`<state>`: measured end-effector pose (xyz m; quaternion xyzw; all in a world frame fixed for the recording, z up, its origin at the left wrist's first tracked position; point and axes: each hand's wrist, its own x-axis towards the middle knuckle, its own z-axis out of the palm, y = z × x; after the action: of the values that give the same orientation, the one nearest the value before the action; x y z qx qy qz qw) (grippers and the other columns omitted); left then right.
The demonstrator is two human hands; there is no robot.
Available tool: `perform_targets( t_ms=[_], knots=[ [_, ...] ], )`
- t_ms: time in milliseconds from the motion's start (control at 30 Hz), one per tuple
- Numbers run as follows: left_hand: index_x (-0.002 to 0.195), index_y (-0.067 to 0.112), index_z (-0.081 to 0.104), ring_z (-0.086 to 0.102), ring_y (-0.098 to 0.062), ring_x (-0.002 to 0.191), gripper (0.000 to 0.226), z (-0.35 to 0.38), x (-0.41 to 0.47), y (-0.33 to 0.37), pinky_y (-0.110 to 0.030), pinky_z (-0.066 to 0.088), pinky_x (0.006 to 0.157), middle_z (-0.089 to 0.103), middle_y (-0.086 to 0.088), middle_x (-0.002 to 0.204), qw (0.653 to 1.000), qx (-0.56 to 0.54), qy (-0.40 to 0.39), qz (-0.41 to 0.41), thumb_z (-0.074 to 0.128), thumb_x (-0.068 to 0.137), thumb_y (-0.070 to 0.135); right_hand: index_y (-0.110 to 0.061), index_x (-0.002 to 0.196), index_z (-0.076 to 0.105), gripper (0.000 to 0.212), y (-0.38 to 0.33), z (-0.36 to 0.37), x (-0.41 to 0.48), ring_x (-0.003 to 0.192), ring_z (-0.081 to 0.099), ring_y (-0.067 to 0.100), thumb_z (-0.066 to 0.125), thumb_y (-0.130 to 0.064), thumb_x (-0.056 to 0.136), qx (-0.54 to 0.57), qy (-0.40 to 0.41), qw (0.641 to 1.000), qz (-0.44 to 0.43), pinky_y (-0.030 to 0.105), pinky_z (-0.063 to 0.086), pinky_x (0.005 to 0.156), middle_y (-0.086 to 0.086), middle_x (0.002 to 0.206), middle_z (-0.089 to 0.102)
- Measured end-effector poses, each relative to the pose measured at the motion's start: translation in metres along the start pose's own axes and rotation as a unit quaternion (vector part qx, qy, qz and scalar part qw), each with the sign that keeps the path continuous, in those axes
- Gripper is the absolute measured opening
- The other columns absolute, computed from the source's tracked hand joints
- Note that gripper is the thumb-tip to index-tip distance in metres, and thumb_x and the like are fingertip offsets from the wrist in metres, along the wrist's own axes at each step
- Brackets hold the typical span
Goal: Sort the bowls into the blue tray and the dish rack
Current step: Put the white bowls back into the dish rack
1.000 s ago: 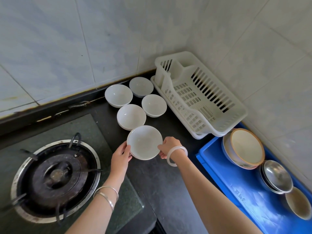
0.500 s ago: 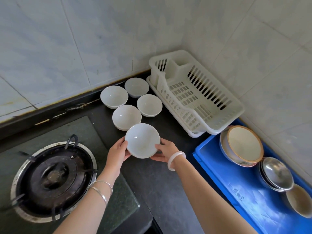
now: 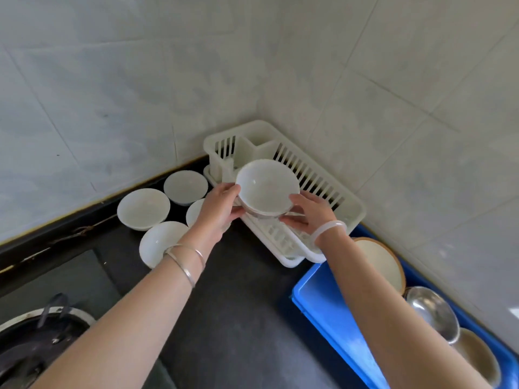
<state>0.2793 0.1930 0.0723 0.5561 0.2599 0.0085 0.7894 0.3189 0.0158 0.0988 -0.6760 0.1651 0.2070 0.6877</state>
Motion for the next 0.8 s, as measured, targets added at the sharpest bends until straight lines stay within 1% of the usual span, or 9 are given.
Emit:
perform_targets(
  t_ms=[100,200,267,333,467,533,633,667,800],
  knots=[
    [0.112,0.013,0.052,0.062,-0.027,0.098,0.019,0.029,0.036,0.012,-0.023,0.056,0.061,0.056,-0.006,0.108,1.0,0.009,-0.022,-0.012,0.049,0.094,0.02,-0.013,0.115,0.06,0.026,-0.021,-0.008,0.035,0.06,0.069,0.023,0.057,-0.013,0.089,-0.001,0.024,1.0,-0.005,0.023,0.055,0.047,0.015,0.099,0.062],
    [0.116,0.012,0.051,0.061,-0.028,0.097,0.022,0.052,0.071,0.014,-0.025,0.054,0.063,0.054,-0.009,0.116,0.998,0.03,-0.044,-0.033,0.045,0.096,0.018,-0.01,0.119,0.055,0.026,-0.029,-0.013,0.072,0.067,0.066,0.025,0.051,-0.013,0.093,-0.012,0.026,1.0,0.004,0.024,0.055,0.045,0.02,0.116,0.057],
    [0.126,0.008,0.049,0.058,-0.03,0.106,0.031,0.063,0.092,0.012,-0.028,0.053,0.07,0.051,-0.011,0.125,0.996,0.046,-0.052,-0.052,0.043,0.097,0.016,-0.01,0.126,0.05,0.031,-0.029,-0.015,0.094,0.072,0.065,0.026,0.049,-0.014,0.095,-0.017,0.033,0.999,0.02,0.026,0.056,0.045,0.021,0.125,0.055],
    [0.13,0.006,0.047,0.053,-0.033,0.117,0.034,0.07,0.111,0.007,-0.03,0.05,0.079,0.048,-0.014,0.132,0.995,0.055,-0.052,-0.069,0.041,0.097,0.012,-0.01,0.132,0.046,0.037,-0.026,-0.015,0.113,0.072,0.064,0.026,0.047,-0.016,0.096,-0.028,0.042,0.998,0.035,0.027,0.057,0.043,0.02,0.126,0.055],
    [0.132,0.006,0.045,0.051,-0.035,0.117,0.035,0.078,0.139,-0.004,-0.034,0.048,0.082,0.045,-0.016,0.136,0.992,0.073,-0.05,-0.095,0.036,0.097,0.008,-0.011,0.136,0.043,0.039,-0.016,-0.015,0.145,0.075,0.065,0.027,0.045,-0.015,0.097,-0.031,0.05,0.996,0.069,0.035,0.059,0.057,0.02,0.126,0.055],
    [0.132,0.007,0.045,0.053,-0.037,0.115,0.037,0.079,0.15,-0.01,-0.039,0.05,0.082,0.046,-0.017,0.136,0.989,0.088,-0.044,-0.112,0.035,0.097,0.006,-0.011,0.136,0.043,0.038,-0.011,-0.013,0.155,0.077,0.065,0.028,0.044,-0.014,0.097,-0.029,0.057,0.994,0.085,0.034,0.057,0.057,0.019,0.126,0.056],
    [0.131,0.007,0.045,0.054,-0.041,0.115,0.037,0.079,0.165,-0.015,-0.042,0.051,0.082,0.045,-0.018,0.136,0.986,0.099,-0.033,-0.133,0.035,0.096,0.005,-0.009,0.135,0.041,0.038,-0.004,-0.008,0.17,0.097,0.065,0.033,0.043,-0.012,0.098,-0.021,0.068,0.993,0.099,0.034,0.054,0.06,0.019,0.126,0.056],
    [0.131,0.007,0.046,0.054,-0.041,0.115,0.037,0.078,0.17,-0.016,-0.043,0.051,0.082,0.045,-0.018,0.136,0.985,0.101,-0.031,-0.135,0.035,0.096,0.005,-0.008,0.135,0.042,0.038,-0.001,-0.006,0.174,0.099,0.063,0.034,0.043,-0.012,0.098,-0.021,0.069,0.992,0.1,0.034,0.054,0.059,0.019,0.126,0.055],
    [0.13,0.008,0.047,0.055,-0.041,0.115,0.035,0.078,0.186,-0.021,-0.043,0.053,0.08,0.046,-0.018,0.136,0.986,0.097,-0.021,-0.135,0.037,0.096,0.006,-0.007,0.135,0.043,0.037,0.003,-0.003,0.193,0.083,0.061,0.026,0.041,-0.012,0.098,-0.026,0.073,0.994,0.08,0.035,0.054,0.072,0.018,0.128,0.053]
  ],
)
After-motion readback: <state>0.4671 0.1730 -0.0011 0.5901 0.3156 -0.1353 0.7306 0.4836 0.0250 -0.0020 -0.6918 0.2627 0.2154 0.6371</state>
